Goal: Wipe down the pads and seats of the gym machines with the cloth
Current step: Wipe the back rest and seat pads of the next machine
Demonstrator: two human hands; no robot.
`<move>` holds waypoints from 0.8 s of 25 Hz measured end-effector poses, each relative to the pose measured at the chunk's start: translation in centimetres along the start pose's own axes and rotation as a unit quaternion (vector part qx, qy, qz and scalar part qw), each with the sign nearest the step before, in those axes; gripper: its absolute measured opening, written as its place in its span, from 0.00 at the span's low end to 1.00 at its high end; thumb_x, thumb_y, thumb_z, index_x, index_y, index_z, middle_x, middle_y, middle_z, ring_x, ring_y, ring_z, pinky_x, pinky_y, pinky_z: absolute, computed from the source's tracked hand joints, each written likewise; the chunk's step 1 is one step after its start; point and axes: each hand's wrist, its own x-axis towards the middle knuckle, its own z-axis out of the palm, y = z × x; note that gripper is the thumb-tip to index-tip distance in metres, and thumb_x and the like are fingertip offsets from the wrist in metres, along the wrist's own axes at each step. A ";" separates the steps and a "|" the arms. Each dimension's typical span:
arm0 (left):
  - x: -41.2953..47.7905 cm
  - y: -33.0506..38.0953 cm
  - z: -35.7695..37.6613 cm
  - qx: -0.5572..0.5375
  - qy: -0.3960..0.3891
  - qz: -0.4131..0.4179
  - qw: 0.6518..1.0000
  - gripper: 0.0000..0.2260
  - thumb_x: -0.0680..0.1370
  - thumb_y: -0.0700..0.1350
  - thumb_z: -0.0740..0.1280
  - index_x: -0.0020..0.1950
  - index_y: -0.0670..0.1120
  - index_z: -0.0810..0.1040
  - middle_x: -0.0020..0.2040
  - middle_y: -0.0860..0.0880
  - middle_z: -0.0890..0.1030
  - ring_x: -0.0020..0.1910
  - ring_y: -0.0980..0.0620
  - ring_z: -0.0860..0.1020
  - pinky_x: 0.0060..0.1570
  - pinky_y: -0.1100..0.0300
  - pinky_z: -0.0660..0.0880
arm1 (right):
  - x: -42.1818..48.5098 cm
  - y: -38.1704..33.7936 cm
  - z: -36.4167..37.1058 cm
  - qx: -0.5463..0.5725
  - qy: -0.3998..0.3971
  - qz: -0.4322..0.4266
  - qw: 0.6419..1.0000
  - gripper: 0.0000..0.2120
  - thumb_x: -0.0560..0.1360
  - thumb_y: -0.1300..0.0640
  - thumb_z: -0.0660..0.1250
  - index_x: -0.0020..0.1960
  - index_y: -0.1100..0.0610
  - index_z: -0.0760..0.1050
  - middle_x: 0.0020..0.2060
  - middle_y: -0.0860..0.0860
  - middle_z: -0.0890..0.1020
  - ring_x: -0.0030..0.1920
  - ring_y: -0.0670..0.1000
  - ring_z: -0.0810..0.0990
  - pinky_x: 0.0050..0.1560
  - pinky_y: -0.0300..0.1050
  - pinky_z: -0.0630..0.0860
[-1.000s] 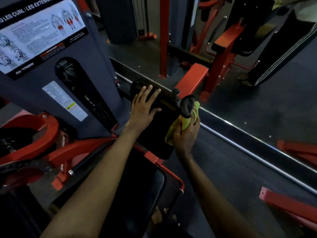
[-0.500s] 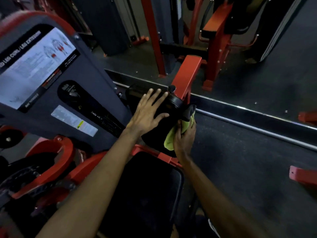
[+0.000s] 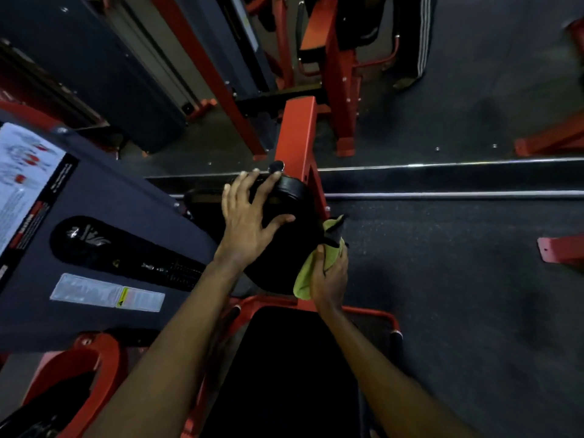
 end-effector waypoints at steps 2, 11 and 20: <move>0.1 -0.1 0.0 0.001 0.004 0.007 1.000 0.34 0.76 0.67 0.63 0.79 0.56 0.61 0.78 0.43 0.61 0.79 0.43 0.53 0.76 0.43 0.42 | 0.0 -1.1 0.0 0.006 0.019 -0.025 1.000 0.30 0.79 0.38 0.58 0.75 0.53 0.67 0.72 0.51 0.73 0.73 0.51 0.70 0.74 0.49 0.66; 0.1 -0.3 0.5 0.003 0.035 0.024 0.999 0.34 0.76 0.67 0.63 0.79 0.58 0.60 0.77 0.43 0.62 0.79 0.43 0.55 0.76 0.42 0.45 | -1.4 3.8 0.4 -0.015 0.022 0.031 0.999 0.35 0.79 0.37 0.59 0.78 0.58 0.63 0.74 0.57 0.71 0.75 0.57 0.69 0.74 0.52 0.66; 0.1 -0.6 1.0 0.021 0.056 0.041 0.997 0.34 0.76 0.68 0.63 0.78 0.55 0.63 0.75 0.43 0.64 0.77 0.41 0.58 0.75 0.40 0.47 | -1.1 4.7 1.4 -0.004 0.043 0.072 0.996 0.38 0.76 0.26 0.54 0.75 0.52 0.66 0.70 0.52 0.76 0.70 0.55 0.74 0.69 0.58 0.72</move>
